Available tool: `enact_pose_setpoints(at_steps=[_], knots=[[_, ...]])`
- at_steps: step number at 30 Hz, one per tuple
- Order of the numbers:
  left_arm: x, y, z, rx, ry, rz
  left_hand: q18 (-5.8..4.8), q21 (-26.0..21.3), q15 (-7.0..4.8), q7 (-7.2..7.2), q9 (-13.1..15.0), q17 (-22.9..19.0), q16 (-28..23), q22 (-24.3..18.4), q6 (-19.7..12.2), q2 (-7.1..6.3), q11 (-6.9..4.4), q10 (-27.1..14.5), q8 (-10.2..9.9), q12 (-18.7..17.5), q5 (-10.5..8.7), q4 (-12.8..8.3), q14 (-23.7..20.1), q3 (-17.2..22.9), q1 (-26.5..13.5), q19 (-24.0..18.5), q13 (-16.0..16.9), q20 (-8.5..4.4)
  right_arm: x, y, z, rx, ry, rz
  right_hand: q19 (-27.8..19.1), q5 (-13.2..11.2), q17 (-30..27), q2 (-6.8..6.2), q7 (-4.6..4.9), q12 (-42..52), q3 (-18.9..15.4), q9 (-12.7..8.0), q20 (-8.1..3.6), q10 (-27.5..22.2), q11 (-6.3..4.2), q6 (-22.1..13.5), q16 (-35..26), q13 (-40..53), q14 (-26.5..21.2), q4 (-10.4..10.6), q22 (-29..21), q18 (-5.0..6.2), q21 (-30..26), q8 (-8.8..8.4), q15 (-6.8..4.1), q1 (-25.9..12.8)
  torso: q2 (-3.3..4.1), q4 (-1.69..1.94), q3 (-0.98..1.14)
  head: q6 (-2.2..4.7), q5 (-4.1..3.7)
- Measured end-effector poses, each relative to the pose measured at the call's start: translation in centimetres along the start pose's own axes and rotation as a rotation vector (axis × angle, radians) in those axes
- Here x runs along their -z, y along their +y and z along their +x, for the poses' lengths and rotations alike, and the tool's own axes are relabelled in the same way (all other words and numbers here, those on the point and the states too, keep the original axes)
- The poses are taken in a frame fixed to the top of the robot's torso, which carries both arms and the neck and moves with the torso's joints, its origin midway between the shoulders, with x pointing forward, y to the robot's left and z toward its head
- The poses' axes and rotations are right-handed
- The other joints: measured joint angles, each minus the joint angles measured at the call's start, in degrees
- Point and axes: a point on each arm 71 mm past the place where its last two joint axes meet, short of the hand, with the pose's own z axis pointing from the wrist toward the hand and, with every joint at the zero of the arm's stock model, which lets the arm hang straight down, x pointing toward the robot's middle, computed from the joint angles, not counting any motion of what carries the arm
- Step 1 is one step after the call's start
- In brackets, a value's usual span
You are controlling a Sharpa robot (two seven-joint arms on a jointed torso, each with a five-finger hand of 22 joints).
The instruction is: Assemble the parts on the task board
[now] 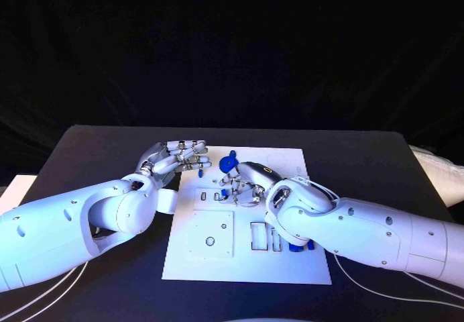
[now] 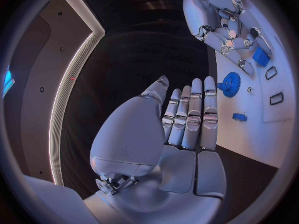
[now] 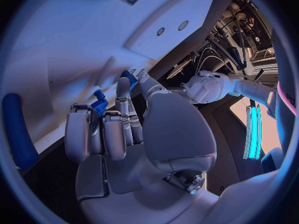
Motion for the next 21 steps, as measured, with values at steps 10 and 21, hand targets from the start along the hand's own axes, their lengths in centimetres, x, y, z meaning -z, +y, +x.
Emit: enact_pose_setpoints(at_steps=[10,21], knots=[[-0.3,0.2,-0.4,-0.010,-0.011,-0.011,0.00,1.7,-1.98,-0.53,0.1,2.5,2.4,1.0,1.0,0.64,-1.21,1.4,0.0,0.2,0.00,-0.6,6.8,0.1,-0.6,5.6,0.2,-1.78,2.0,-0.1,-3.8,-0.034,-0.081,-0.102,-0.3,1.2,0.0,0.94,0.18,3.0,-14.5,0.0,0.31,-0.7,0.55,-0.8,-0.3,2.1,0.1,7.6,0.1,0.00,0.0,0.00,0.50,2.9,-0.14,-0.13,0.03,0.15,0.17],[-0.8,1.0,-0.7,-0.213,0.038,-0.181,-2.67,39.7,-8.62,-6.12,2.2,63.9,72.8,35.0,6.1,0.32,-8.35,17.4,4.1,18.4,-0.30,5.5,18.0,-4.5,-10.2,22.1,13.2,-9.48,4.6,-3.4,-12.9,-0.125,-0.223,-0.071,-0.3,4.8,0.0,3.77,0.00,3.0,-13.6,0.1,0.30,-1.0,0.20,-0.8,-0.9,2.0,0.1,6.8,0.0,0.00,0.0,0.00,0.49,6.6,-1.29,-0.80,0.31,-0.19,0.85]])
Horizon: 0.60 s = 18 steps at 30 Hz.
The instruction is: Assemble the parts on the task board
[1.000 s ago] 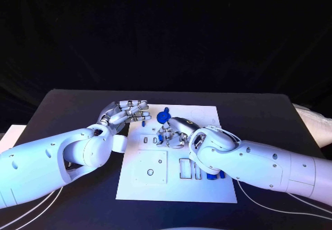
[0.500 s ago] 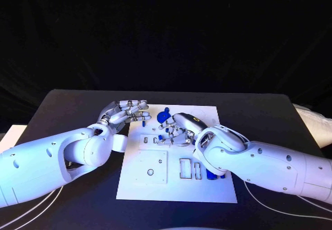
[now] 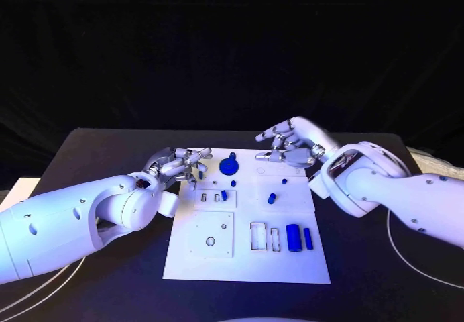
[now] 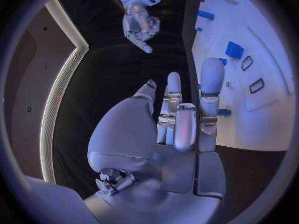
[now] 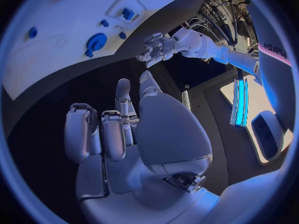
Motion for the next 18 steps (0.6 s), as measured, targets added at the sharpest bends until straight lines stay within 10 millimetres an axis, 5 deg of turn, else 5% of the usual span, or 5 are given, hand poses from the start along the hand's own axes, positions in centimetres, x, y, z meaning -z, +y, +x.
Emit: enact_pose_setpoints(at_steps=[6,10,13,18], knots=[[-0.6,-1.3,0.3,-0.260,0.085,-0.153,-1.82,17.1,-0.84,-1.18,3.9,1.2,8.9,18.6,0.4,0.67,-1.17,-3.6,6.2,24.6,-1.76,5.4,0.0,-5.4,-3.9,-0.1,23.5,-0.90,0.5,-1.1,-3.0,-0.041,-0.057,0.052,0.0,0.3,0.0,0.22,-0.08,0.0,0.0,0.0,0.00,0.0,0.00,0.3,-0.3,-0.1,0.0,0.0,0.0,0.00,0.0,0.00,0.00,0.2,-1.04,-0.44,0.34,-0.41,0.52],[-0.8,-1.6,0.7,-0.444,0.131,-0.264,-2.72,25.5,-1.32,-2.11,7.9,1.2,9.6,28.3,-0.6,1.71,-1.70,-4.3,11.2,35.6,-4.66,5.6,-0.1,-8.8,-5.2,-0.1,34.8,-1.29,0.6,-1.7,-3.7,-0.059,-0.070,0.077,0.0,0.3,0.0,0.22,0.02,0.0,0.0,0.0,0.00,0.0,0.00,0.4,-0.5,-0.1,0.0,0.0,-0.1,0.00,0.0,0.22,0.00,0.2,-1.60,-0.70,0.65,-0.64,0.88],[-1.1,-1.7,0.9,-0.563,0.148,-0.337,-2.71,28.8,-1.53,-2.73,10.5,1.2,9.6,32.4,-1.7,2.16,-1.79,-4.4,14.1,39.1,-4.82,5.5,0.1,-10.5,-4.7,-0.1,38.6,-1.29,0.6,-1.9,-3.9,-0.066,-0.074,0.092,0.0,0.3,0.0,0.22,0.02,0.0,0.0,0.0,0.00,0.0,0.00,0.4,-0.7,-0.1,0.0,0.0,-0.4,0.00,0.0,0.22,0.00,0.2,-1.94,-0.84,0.85,-0.82,1.05],[-1.9,-2.1,1.2,-0.710,0.154,-0.436,-3.59,32.6,-1.92,-2.86,14.3,1.2,9.6,36.0,-3.8,2.67,-2.09,-4.7,18.2,40.2,-4.82,5.6,0.1,-12.5,-4.2,-0.1,40.1,-1.28,0.6,-2.3,-4.0,-0.066,-0.078,0.115,0.0,0.3,0.0,0.22,0.01,0.0,0.0,0.0,0.00,0.0,0.00,0.4,-1.0,-0.2,0.0,0.0,-0.6,0.00,0.0,0.22,0.00,0.2,-2.39,-1.01,1.12,-1.07,1.29]])
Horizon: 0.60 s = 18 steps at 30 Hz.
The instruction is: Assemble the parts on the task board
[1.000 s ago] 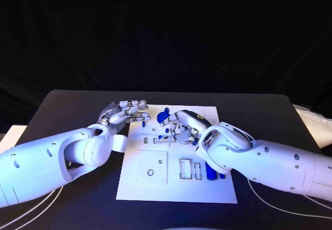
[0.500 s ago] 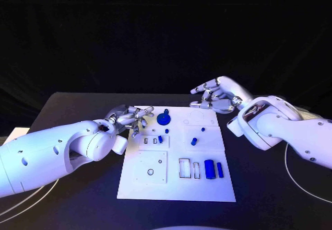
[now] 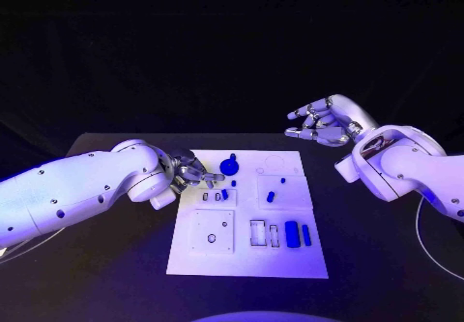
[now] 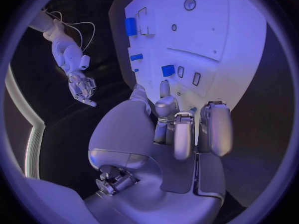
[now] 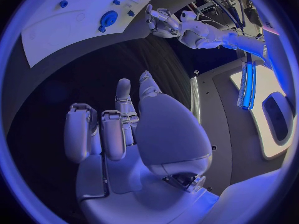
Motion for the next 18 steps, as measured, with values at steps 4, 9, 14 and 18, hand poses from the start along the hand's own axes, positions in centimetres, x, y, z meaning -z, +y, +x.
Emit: enact_pose_setpoints(at_steps=[4,9,14,18], knots=[[-0.7,-0.9,0.1,-0.069,0.009,-0.054,0.00,1.0,0.00,-0.25,1.8,0.0,0.0,0.1,-0.6,0.16,0.00,0.0,1.9,0.8,0.00,0.0,0.0,-0.7,-0.1,0.0,0.9,0.00,-0.1,-0.3,0.0,0.003,-0.001,0.018,0.0,0.0,0.0,0.00,0.00,0.0,0.0,0.0,0.00,0.0,0.00,0.0,-0.1,-0.1,0.0,0.0,0.0,0.00,0.0,0.00,0.00,0.0,-0.25,-0.07,0.13,-0.19,0.16],[-1.6,-1.8,0.3,-0.123,0.014,-0.088,-0.86,2.1,-0.42,-0.66,4.3,0.0,0.0,0.1,-1.5,0.86,-0.42,0.4,4.9,2.4,0.00,-0.1,0.0,-1.9,-0.3,0.0,2.7,0.00,-0.2,-0.4,0.1,0.009,0.000,0.037,0.0,0.0,0.0,0.00,0.00,0.0,-0.2,0.0,0.00,0.0,0.00,0.0,-0.1,-0.1,0.0,0.2,-0.1,0.00,0.0,0.00,0.00,0.0,-0.40,-0.17,0.25,-0.41,0.38],[-2.3,-2.6,0.5,-0.162,0.025,-0.105,-0.86,2.3,-0.42,-0.85,5.6,0.0,0.0,0.1,-2.3,0.77,-0.63,0.6,6.1,2.6,0.00,0.1,0.0,-2.8,-0.4,0.0,3.2,0.01,-0.2,-0.6,0.2,0.017,0.001,0.051,0.0,0.3,0.0,0.00,-0.18,0.0,-0.5,0.0,0.00,0.0,0.00,0.2,-0.1,-0.2,0.0,0.5,-0.2,0.00,0.0,0.00,0.00,0.0,-0.38,-0.21,0.23,-0.48,0.43],[-2.8,-3.0,0.8,-0.195,0.041,-0.117,-0.86,2.3,-0.42,-0.85,6.2,0.0,0.0,0.1,-2.7,-0.09,-0.63,0.6,6.8,2.6,-0.38,0.1,0.0,-3.4,-1.3,0.0,3.1,0.01,-0.2,-0.6,0.2,0.021,0.002,0.058,0.0,0.3,0.0,0.02,-0.18,0.0,-0.6,0.0,0.00,0.0,0.00,0.2,-0.1,-0.3,0.0,0.6,-0.3,0.00,0.0,0.00,0.00,0.0,-0.32,-0.16,0.20,-0.58,0.35]])
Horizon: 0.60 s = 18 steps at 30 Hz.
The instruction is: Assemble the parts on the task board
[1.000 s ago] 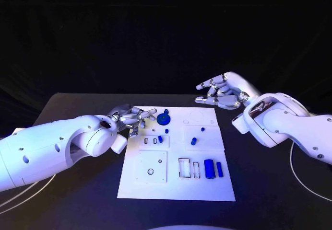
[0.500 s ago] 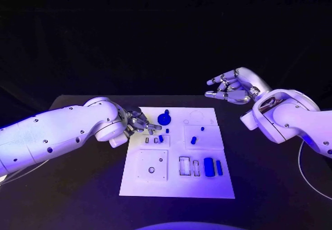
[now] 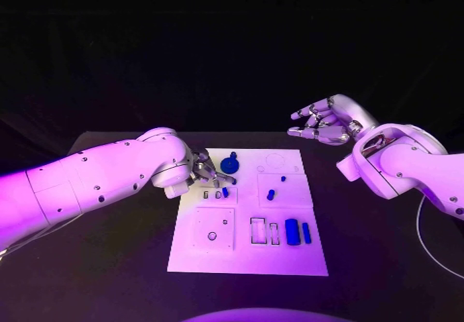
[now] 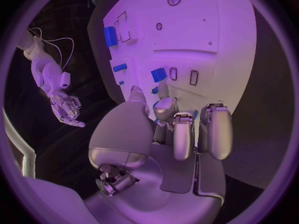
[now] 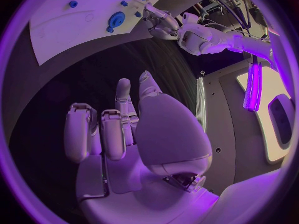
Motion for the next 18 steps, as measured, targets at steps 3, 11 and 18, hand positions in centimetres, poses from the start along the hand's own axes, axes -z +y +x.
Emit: enact_pose_setpoints(at_steps=[3,11,18], knots=[[-0.3,-0.3,0.1,-0.025,0.011,-0.007,0.00,0.0,0.00,0.00,0.3,0.0,0.0,0.0,0.0,-0.30,0.00,0.0,0.2,0.0,0.00,0.1,0.0,-0.2,-0.3,0.0,0.1,0.00,0.0,0.0,0.0,0.002,0.001,0.004,0.0,0.0,0.0,0.30,0.00,0.0,-0.2,0.0,0.00,0.0,0.00,0.0,0.0,0.0,0.0,0.2,0.0,0.00,0.0,0.00,0.00,-0.3,0.07,0.03,-0.02,-0.20,-0.01],[-0.7,-0.8,0.4,-0.069,0.028,-0.013,0.00,0.8,-0.20,-0.21,0.8,0.0,0.0,0.0,-0.2,0.25,-0.30,0.3,0.9,0.7,0.00,-0.1,-0.2,-0.4,-1.0,0.0,0.9,-0.02,0.0,0.0,0.1,0.005,0.001,0.010,0.0,0.0,0.0,0.06,0.00,0.0,-0.3,0.0,0.00,0.0,0.00,0.0,0.0,-0.1,0.0,0.3,-0.1,0.00,0.0,0.00,0.00,-0.5,0.11,0.03,-0.08,-0.55,-0.06],[-0.9,-1.2,0.6,-0.099,0.039,-0.015,0.01,1.3,-0.42,-0.41,1.3,0.0,0.0,0.0,-0.4,0.40,-0.29,0.7,1.6,1.0,0.00,-0.1,0.0,-0.4,-1.1,0.0,1.2,-0.41,-0.1,0.0,0.2,0.005,0.004,0.011,0.0,0.0,0.0,0.06,0.00,0.0,-0.5,0.0,0.00,0.0,0.00,0.0,-0.2,-0.1,0.0,0.5,-0.2,0.00,-0.2,0.00,0.00,-0.5,0.14,0.06,-0.07,-0.77,-0.12]])
